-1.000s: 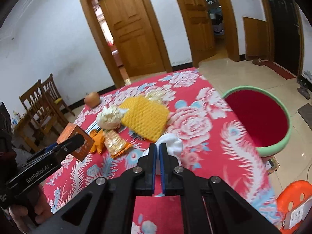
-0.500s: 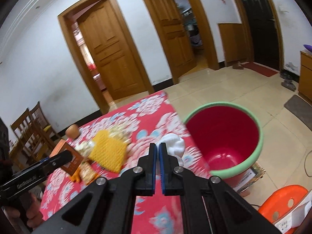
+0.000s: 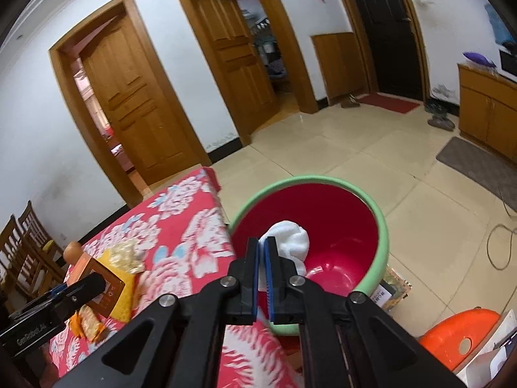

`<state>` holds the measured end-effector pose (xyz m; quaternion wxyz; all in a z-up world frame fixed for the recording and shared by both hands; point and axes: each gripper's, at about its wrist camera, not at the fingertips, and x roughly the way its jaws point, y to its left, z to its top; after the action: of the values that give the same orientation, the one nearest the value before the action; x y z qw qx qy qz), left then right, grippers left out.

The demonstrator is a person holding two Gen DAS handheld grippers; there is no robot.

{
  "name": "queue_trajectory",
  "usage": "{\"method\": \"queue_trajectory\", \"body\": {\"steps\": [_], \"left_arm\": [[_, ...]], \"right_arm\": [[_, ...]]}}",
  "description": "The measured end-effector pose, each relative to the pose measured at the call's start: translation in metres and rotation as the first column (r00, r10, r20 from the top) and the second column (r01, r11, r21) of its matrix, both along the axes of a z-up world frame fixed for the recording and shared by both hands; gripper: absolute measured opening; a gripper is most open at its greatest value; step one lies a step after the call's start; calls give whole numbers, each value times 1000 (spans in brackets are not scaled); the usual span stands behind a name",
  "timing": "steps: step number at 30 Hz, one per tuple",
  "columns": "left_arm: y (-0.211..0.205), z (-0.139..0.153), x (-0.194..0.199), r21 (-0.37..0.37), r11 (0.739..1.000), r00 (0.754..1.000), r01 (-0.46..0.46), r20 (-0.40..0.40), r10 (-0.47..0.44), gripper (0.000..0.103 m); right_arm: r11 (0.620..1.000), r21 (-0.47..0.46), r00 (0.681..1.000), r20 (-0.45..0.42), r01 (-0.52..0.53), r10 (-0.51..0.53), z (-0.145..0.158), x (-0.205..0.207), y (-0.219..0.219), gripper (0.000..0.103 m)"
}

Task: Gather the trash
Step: 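Carry the white cloth into the red bin and open the right gripper while left carries the orange box, then lower the orange box into the red bin and open the left gripper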

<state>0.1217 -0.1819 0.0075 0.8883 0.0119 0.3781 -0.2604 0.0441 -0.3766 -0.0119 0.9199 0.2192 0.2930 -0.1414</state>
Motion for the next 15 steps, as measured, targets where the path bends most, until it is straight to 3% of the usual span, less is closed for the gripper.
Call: {"method": "queue_trajectory", "body": {"steps": [4, 6, 15], "left_arm": [[-20, -1, 4, 24, 999, 1000, 25, 10, -25, 55], [-29, -2, 6, 27, 999, 999, 36, 12, -36, 55], [-68, -16, 15, 50, 994, 995, 98, -8, -97, 55]], "right_arm": [[999, 33, 1000, -17, 23, -23, -8, 1, -13, 9], [999, 40, 1000, -12, 29, -29, -7, -2, -17, 22], [989, 88, 993, 15, 117, -118, 4, -31, -33, 45]]}}
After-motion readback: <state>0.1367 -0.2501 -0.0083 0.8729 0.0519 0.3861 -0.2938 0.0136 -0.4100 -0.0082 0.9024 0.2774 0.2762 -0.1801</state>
